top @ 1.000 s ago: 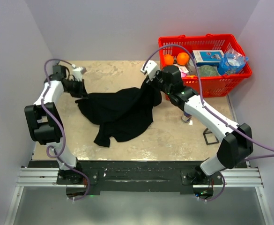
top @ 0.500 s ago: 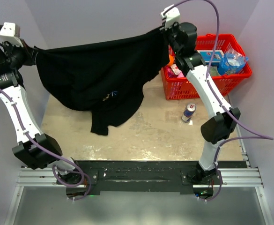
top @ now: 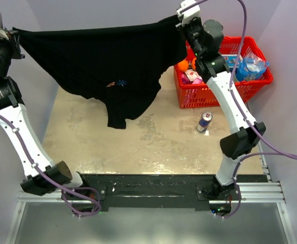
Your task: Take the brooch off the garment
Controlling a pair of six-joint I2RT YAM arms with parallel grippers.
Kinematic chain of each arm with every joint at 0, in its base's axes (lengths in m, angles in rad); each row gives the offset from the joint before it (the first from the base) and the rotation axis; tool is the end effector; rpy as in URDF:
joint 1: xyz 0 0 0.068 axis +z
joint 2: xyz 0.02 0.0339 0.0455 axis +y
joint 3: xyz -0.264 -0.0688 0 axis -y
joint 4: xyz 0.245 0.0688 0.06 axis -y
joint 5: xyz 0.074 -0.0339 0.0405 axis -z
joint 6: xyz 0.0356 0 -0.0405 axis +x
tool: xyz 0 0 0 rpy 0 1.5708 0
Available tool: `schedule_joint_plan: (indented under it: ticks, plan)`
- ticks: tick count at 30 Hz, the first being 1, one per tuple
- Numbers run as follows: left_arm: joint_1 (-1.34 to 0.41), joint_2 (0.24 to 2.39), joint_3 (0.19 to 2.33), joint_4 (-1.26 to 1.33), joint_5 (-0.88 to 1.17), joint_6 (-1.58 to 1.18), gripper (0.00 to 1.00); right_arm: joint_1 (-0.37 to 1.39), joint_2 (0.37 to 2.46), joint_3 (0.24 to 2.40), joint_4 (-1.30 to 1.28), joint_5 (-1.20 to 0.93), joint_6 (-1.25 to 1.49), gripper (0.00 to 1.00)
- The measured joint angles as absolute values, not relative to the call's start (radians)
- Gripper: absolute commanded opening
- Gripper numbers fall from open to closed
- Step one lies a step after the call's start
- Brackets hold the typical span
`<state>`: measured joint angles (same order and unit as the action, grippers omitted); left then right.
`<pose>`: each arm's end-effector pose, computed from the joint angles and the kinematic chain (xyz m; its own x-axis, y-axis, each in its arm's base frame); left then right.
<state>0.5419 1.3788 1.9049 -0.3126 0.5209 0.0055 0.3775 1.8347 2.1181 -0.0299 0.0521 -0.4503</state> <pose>0.2266 0.1158 0.5698 0.1814 0.1147 -0.9767 -0.0317 0.9933 0.1108 0.3849 0.1506 0.5219 0.3497 -0.3289 -0.8772 -0.1877 0.8928 -0.4096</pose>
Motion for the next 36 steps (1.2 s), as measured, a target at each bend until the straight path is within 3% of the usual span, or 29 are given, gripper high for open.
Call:
schedule_joint_plan:
  ticks: [11, 21, 30, 36]
  plan:
    - [0.542, 1.147, 1.921, -0.252, 0.34, 0.136, 0.0, 0.385, 1.658, 2.111, 0.02, -0.033, -0.528, 0.0]
    - [0.462, 1.11, 1.975, -0.002, 0.067, 0.337, 0.0, 0.559, 1.468, 2.148, -0.057, -0.043, -0.725, 0.0]
    - [0.457, 1.005, 1.931, -0.012, 0.082, 0.468, 0.0, 0.554, 1.322, 2.137, -0.145, -0.02, -0.726, 0.0]
    - [0.456, 0.923, 1.719, 0.022, 0.145, 0.498, 0.0, 0.554, 1.313, 1.985, -0.059, -0.02, -0.745, 0.0]
